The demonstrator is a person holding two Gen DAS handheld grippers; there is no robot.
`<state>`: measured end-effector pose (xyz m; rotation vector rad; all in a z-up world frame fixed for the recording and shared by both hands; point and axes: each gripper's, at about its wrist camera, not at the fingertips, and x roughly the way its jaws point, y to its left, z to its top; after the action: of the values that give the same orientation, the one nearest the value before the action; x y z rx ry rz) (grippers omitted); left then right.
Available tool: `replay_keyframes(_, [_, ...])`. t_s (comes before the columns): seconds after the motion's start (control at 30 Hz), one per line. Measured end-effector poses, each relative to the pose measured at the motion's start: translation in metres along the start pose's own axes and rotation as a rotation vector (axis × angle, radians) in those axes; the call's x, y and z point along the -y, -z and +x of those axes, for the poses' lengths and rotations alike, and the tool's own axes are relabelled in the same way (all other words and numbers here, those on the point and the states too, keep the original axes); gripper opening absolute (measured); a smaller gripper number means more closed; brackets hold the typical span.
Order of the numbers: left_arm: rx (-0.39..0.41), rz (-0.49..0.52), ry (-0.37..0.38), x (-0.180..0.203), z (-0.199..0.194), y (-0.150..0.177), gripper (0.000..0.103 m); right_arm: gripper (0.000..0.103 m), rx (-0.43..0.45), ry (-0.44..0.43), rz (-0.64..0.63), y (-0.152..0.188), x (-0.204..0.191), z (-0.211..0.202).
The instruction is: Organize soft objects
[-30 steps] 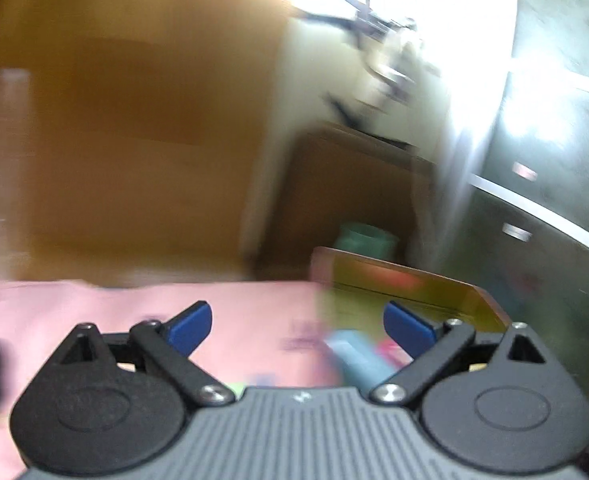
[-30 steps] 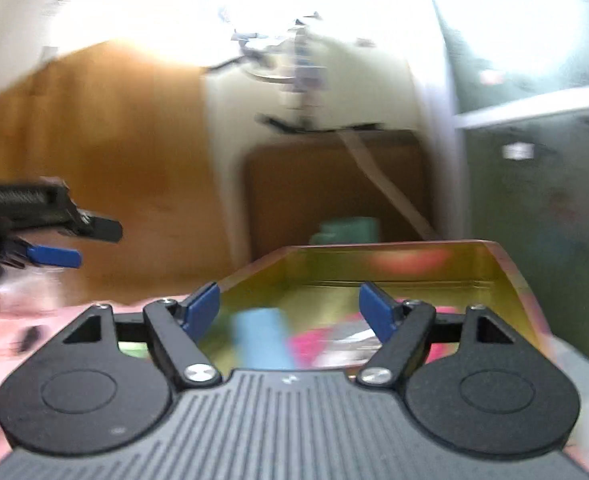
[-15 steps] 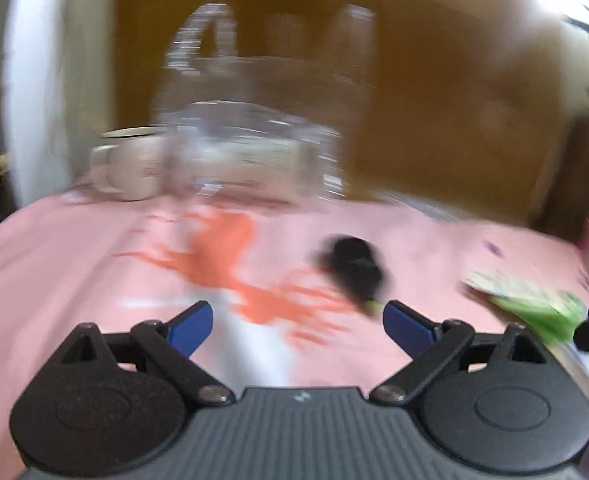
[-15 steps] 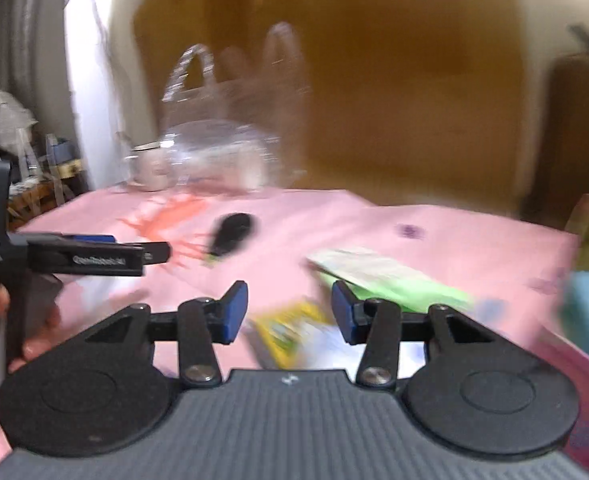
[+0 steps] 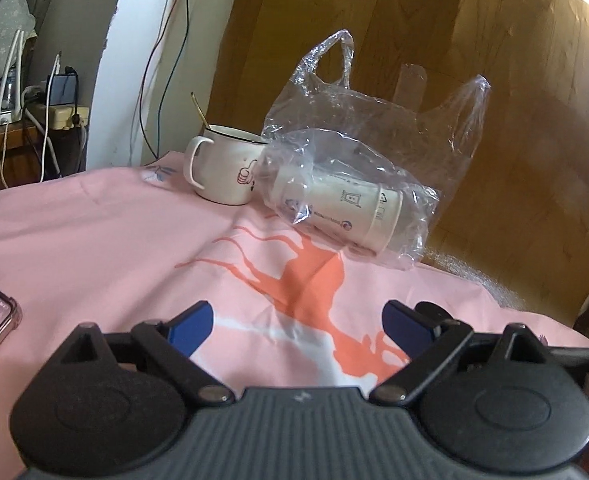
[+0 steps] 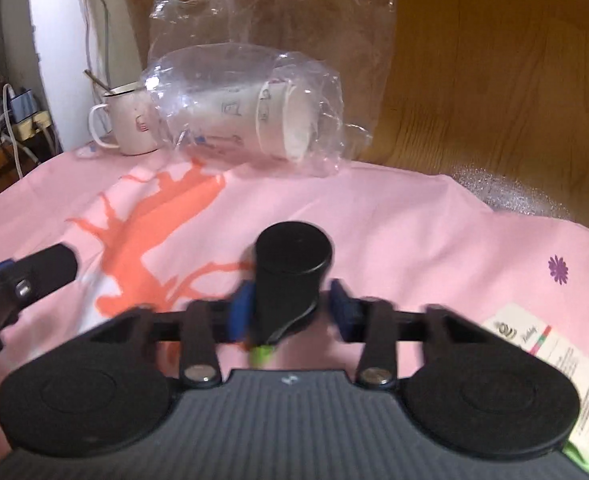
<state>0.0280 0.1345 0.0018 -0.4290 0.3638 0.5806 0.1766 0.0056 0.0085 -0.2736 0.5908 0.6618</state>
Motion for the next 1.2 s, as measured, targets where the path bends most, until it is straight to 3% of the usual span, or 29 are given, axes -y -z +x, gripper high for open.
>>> replay_keyframes(0.2, [-0.026, -0.003, 0.031, -0.001, 0.000, 0.002, 0.095, 0.041, -0.029, -0.094, -0.018, 0.032, -0.007, -0.046])
replay_keyframes(0.37, [-0.063, 0.072, 0.114, 0.011, -0.002, 0.006, 0.095, 0.041, -0.001, -0.141, -0.116, 0.095, -0.016, -0.117])
replay_keyframes(0.43, [-0.094, 0.131, 0.163, 0.020, -0.003, 0.008, 0.095, 0.041, 0.030, -0.102, -0.156, 0.122, -0.015, -0.147])
replay_keyframes(0.53, [-0.207, 0.172, 0.272, 0.038, -0.008, 0.020, 0.094, 0.041, 0.073, 0.002, -0.174, 0.160, -0.005, -0.189])
replay_keyframes(0.73, [-0.389, 0.291, 0.514, 0.103, -0.053, 0.058, 0.092, 0.042, 0.146, 0.130, 0.045, 0.206, 0.039, -0.241])
replay_keyframes(0.9, [-0.499, 0.403, 0.664, 0.160, -0.084, 0.086, 0.092, 0.044, 0.186, 0.131, 0.112, 0.215, 0.053, -0.251])
replay_keyframes(0.97, [-0.545, 0.418, 0.697, 0.176, -0.090, 0.096, 0.092, 0.050, 0.198, 0.126, 0.112, 0.218, 0.053, -0.253])
replay_keyframes(1.03, [-0.593, 0.433, 0.711, 0.188, -0.088, 0.105, 0.091, 0.050, 0.202, 0.117, 0.114, 0.221, 0.054, -0.251])
replay_keyframes(1.07, [-0.582, 0.442, 0.704, 0.193, -0.091, 0.109, 0.090, 0.048, 0.203, 0.110, 0.116, 0.222, 0.055, -0.249])
replay_keyframes(1.1, [-0.573, 0.460, 0.694, 0.198, -0.093, 0.112, 0.089, 0.044, 0.212, 0.107, 0.116, 0.227, 0.057, -0.255])
replay_keyframes(1.2, [-0.585, 0.473, 0.734, 0.208, -0.099, 0.117, 0.063, 0.040, 0.233, 0.052, 0.148, 0.228, 0.065, -0.260])
